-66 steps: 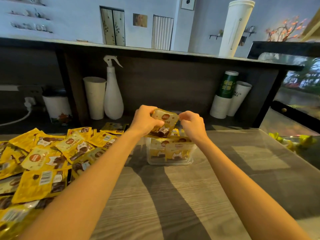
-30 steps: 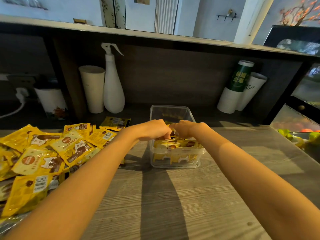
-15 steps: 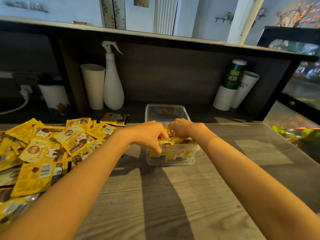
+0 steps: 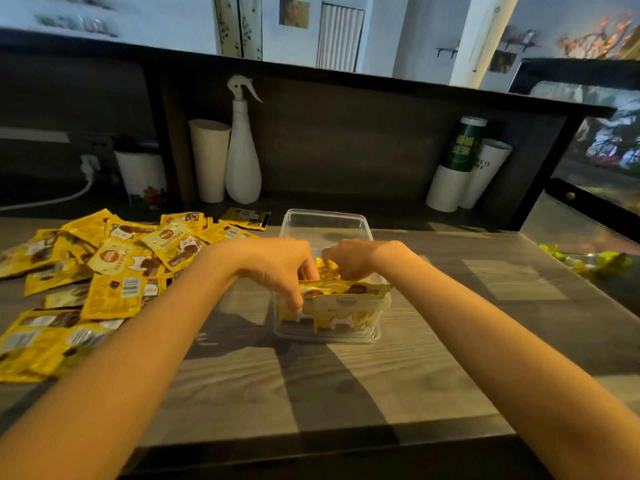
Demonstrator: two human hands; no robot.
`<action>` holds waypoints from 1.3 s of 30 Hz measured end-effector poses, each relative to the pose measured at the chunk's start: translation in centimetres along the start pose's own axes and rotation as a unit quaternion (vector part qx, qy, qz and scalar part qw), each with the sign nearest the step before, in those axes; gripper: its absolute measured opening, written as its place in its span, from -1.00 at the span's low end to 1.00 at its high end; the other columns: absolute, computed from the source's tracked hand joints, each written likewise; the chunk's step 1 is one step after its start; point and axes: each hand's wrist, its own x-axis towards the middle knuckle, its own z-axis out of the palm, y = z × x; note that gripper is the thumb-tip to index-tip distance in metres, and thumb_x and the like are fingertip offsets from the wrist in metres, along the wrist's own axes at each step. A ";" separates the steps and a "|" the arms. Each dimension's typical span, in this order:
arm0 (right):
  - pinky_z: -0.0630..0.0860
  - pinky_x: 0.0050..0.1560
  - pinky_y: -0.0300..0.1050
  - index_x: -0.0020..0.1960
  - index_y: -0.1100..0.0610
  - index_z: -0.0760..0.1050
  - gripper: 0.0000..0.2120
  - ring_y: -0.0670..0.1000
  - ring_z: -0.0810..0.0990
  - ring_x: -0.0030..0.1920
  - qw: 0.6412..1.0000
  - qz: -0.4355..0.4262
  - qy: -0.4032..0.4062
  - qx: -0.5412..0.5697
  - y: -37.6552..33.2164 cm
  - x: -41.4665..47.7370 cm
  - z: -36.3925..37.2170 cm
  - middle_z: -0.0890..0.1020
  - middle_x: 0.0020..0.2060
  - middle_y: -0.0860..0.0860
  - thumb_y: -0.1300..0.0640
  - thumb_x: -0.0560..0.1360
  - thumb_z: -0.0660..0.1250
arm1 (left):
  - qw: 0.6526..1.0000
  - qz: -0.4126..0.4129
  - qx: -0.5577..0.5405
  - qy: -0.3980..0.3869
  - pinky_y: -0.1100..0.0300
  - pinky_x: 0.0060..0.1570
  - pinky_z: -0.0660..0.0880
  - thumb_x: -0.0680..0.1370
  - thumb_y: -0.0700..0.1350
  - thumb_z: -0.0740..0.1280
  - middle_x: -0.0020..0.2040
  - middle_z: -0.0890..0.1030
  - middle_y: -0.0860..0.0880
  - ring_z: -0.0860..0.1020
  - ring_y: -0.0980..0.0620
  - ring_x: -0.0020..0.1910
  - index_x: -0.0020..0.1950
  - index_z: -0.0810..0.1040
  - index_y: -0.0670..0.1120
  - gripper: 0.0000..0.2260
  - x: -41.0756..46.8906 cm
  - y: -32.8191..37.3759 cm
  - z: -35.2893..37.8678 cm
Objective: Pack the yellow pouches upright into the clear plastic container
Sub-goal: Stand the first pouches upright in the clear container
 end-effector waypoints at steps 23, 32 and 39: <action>0.35 0.28 -0.01 0.36 0.12 0.33 -0.67 0.12 0.43 0.30 0.998 0.007 -0.028 0.064 -3.8 -4.4 0.1 0.46 0.31 0.08 0.07 0.62 0.11 | 0.984 -0.102 -0.141 0.040 0.23 0.02 0.46 0.52 0.24 0.14 -0.16 0.58 0.06 0.54 0.09 -0.12 -0.02 0.62 -0.05 -0.57 -2.7 2.0 1.2; 0.53 0.01 -0.08 0.09 0.17 0.51 -0.81 0.02 0.52 -0.04 0.978 -0.020 0.167 0.126 -1.7 -5.8 0.2 0.59 0.04 0.12 0.15 0.49 0.31 | 0.966 -0.085 -0.105 0.222 0.21 0.01 0.51 0.54 -0.26 0.25 0.10 0.61 -0.09 0.54 0.06 -0.01 0.21 0.55 -0.13 -0.73 -0.4 -0.3 1.9; 0.44 -0.06 -0.25 0.08 0.17 0.55 -0.84 -0.09 0.52 -0.07 0.923 -0.038 0.253 0.288 -1.1 -7.6 -0.2 0.55 -0.11 -0.02 0.22 0.56 0.23 | 0.960 -0.025 -0.141 0.242 0.30 -0.19 0.51 0.51 -0.16 0.35 -0.12 0.58 0.04 0.56 0.09 -0.13 -0.01 0.58 -0.05 -0.91 -0.7 0.4 2.5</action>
